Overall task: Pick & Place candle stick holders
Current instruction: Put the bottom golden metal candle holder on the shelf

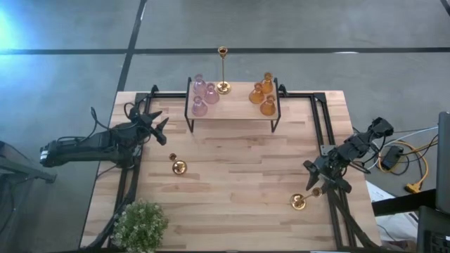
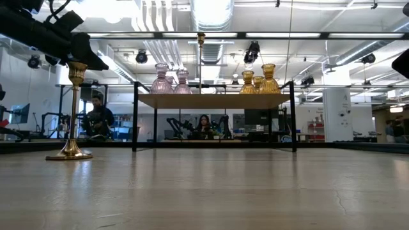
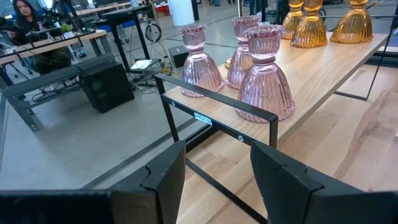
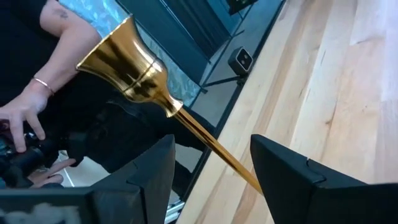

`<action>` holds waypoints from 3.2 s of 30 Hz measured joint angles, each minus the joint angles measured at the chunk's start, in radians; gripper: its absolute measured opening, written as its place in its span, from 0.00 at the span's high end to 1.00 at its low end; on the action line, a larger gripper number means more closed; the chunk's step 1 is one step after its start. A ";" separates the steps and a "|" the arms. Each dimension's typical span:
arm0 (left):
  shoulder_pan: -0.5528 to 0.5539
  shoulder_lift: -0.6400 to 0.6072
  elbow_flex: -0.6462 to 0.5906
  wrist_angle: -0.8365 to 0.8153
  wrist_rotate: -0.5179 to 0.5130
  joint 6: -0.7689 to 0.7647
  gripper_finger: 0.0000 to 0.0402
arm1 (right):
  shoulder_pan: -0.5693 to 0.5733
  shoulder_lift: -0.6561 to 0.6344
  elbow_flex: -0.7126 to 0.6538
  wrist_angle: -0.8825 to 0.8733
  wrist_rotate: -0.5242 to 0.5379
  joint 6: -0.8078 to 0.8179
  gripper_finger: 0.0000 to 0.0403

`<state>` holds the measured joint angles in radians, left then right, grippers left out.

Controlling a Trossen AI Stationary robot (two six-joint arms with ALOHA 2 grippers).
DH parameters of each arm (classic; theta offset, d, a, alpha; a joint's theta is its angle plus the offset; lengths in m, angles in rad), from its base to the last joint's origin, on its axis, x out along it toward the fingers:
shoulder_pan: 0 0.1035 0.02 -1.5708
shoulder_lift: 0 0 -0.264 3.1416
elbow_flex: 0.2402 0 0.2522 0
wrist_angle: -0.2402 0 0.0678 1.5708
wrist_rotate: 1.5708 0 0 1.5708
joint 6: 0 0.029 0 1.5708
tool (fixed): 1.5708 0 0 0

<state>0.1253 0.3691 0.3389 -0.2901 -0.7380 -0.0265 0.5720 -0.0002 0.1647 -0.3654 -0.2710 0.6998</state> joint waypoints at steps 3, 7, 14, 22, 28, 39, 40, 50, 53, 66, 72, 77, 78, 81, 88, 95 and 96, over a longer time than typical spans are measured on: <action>0.000 0.000 0.000 0.000 0.000 0.000 0.54 | 0.000 0.000 -0.012 0.016 0.000 0.001 0.50; 0.000 0.000 0.000 0.000 0.000 0.000 0.54 | 0.001 0.000 -0.039 0.065 -0.001 0.016 0.50; 0.000 0.000 0.000 0.000 0.000 0.000 0.54 | 0.037 0.007 -0.078 0.147 0.001 0.058 0.50; 0.000 0.000 0.000 0.000 0.000 0.000 0.54 | 0.068 0.034 -0.089 0.198 0.016 0.057 0.50; 0.000 0.000 0.000 0.000 0.000 0.000 0.54 | 0.068 0.048 -0.090 0.201 0.034 0.057 0.50; 0.000 0.000 0.000 0.000 0.000 0.000 0.54 | 0.068 0.097 -0.092 0.266 0.040 0.060 0.52; 0.000 0.000 0.000 0.000 0.000 0.000 0.54 | 0.068 0.104 -0.094 0.277 0.040 0.060 0.53; 0.000 0.000 0.000 0.000 0.000 0.000 0.54 | 0.068 0.141 -0.110 0.341 0.062 0.089 0.68; 0.000 0.000 0.000 0.000 0.000 0.000 0.54 | 0.067 0.139 -0.111 0.350 0.069 0.106 0.76; 0.000 0.000 0.000 0.000 0.000 0.000 0.54 | 0.065 0.141 -0.005 0.401 0.162 0.035 0.97; 0.000 0.000 0.000 0.000 0.000 0.000 0.54 | 0.065 0.172 0.130 0.398 0.369 -0.182 0.97; 0.000 0.000 0.000 0.000 0.000 0.000 0.53 | 0.065 0.232 0.287 0.396 0.599 -0.422 0.97; 0.000 0.000 0.000 0.000 0.000 0.000 0.53 | 0.064 0.251 0.322 0.393 0.653 -0.463 0.97; 0.000 0.000 0.000 0.000 0.000 0.000 0.54 | 0.064 0.329 0.444 0.333 0.787 -0.584 0.97; 0.000 0.000 0.000 0.000 0.000 0.000 0.54 | 0.029 0.538 0.778 0.143 0.904 -0.742 0.97; 0.000 0.000 0.000 0.000 0.000 0.000 0.54 | -0.106 0.727 1.130 -0.038 0.911 -0.813 0.97; 0.000 0.000 0.000 0.000 0.000 0.000 0.54 | -0.135 0.756 1.173 -0.060 0.911 -0.815 0.97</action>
<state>0.1253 0.3691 0.3389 -0.2901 -0.7380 -0.0265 0.4369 0.7555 1.3375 -0.4250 0.6395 -0.1149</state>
